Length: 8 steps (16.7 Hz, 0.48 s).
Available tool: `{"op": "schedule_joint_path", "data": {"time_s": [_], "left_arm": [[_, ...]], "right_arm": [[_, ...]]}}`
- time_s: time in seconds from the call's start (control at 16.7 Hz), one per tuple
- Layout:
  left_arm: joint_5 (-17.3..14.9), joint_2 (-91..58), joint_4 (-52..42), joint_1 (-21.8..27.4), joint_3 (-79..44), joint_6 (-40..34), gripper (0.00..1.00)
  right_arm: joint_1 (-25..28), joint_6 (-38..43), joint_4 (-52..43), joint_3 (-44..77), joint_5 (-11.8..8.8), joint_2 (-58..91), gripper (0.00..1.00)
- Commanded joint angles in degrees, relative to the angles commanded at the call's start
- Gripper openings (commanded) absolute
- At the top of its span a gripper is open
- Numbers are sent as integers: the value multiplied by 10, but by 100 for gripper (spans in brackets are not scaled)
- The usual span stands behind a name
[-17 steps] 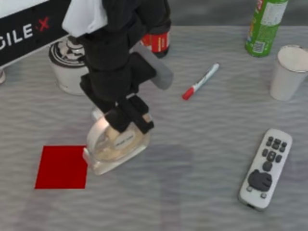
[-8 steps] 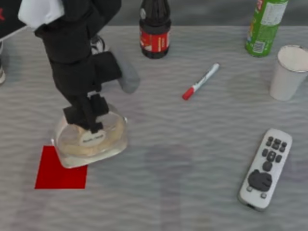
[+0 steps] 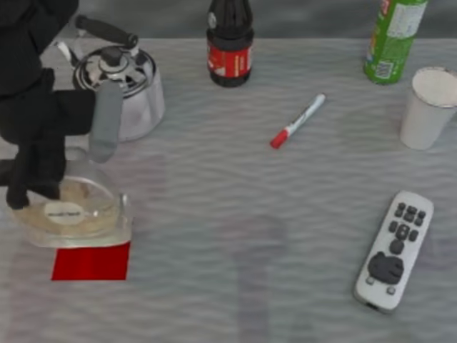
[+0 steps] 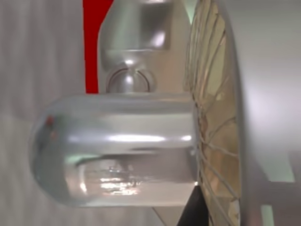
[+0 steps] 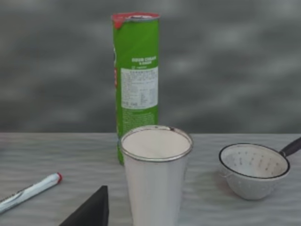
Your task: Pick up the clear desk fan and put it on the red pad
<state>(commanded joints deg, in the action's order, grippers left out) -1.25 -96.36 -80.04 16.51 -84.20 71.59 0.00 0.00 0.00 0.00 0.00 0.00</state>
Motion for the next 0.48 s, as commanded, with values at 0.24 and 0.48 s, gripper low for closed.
{"op": "schedule_joint_path", "data": {"time_s": [0.24, 0.48], "left_arm": [[-2, 17, 1, -20, 14, 39, 0], [-1, 15, 4, -17, 14, 40, 0]], "right_arm": [[0, 0, 0, 0, 0, 0, 100], [0, 0, 0, 0, 0, 0, 100]]}}
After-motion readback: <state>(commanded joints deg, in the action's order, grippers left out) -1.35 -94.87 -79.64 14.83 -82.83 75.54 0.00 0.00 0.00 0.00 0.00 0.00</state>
